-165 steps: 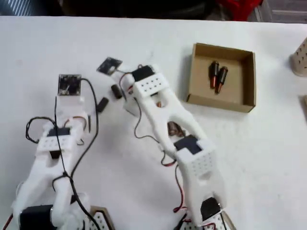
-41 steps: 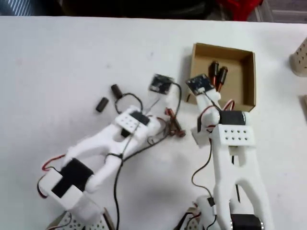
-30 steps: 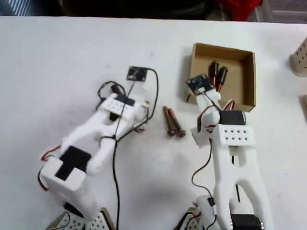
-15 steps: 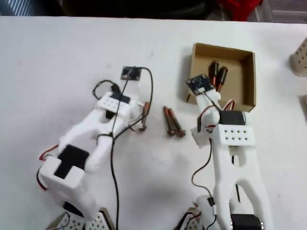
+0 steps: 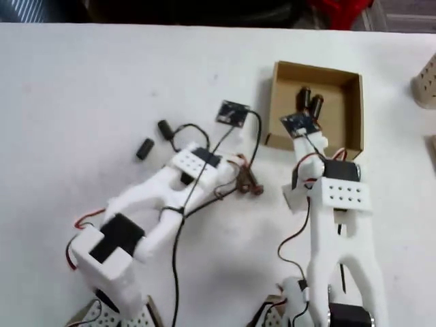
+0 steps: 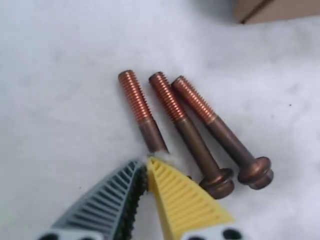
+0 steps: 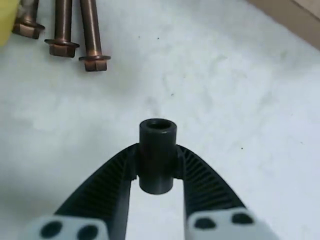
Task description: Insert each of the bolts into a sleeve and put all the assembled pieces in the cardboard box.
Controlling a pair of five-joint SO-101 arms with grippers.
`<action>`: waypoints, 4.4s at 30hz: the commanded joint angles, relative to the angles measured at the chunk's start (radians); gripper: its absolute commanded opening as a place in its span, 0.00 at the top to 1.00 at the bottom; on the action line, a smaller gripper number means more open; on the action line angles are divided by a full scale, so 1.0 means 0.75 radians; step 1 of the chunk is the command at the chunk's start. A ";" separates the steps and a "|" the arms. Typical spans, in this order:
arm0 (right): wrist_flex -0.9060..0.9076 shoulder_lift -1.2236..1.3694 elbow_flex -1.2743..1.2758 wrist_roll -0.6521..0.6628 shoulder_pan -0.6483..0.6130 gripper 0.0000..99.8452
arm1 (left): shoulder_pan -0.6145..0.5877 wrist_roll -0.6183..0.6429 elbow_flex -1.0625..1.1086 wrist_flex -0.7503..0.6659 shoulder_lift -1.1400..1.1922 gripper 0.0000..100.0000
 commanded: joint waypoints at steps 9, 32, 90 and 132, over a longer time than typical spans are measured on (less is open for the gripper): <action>0.011 -0.056 -0.010 -0.006 0.026 0.98 | -0.024 -0.649 -0.080 0.010 -0.021 0.98; 0.009 -0.054 -0.010 -0.006 0.019 0.98 | -0.103 -0.049 -0.229 0.221 0.089 0.90; 0.009 -0.054 -0.008 0.020 0.026 0.98 | -0.146 -0.902 -0.906 0.968 0.425 0.98; -0.028 -0.054 0.027 0.059 0.017 0.98 | -0.034 0.072 -0.708 1.164 0.144 0.81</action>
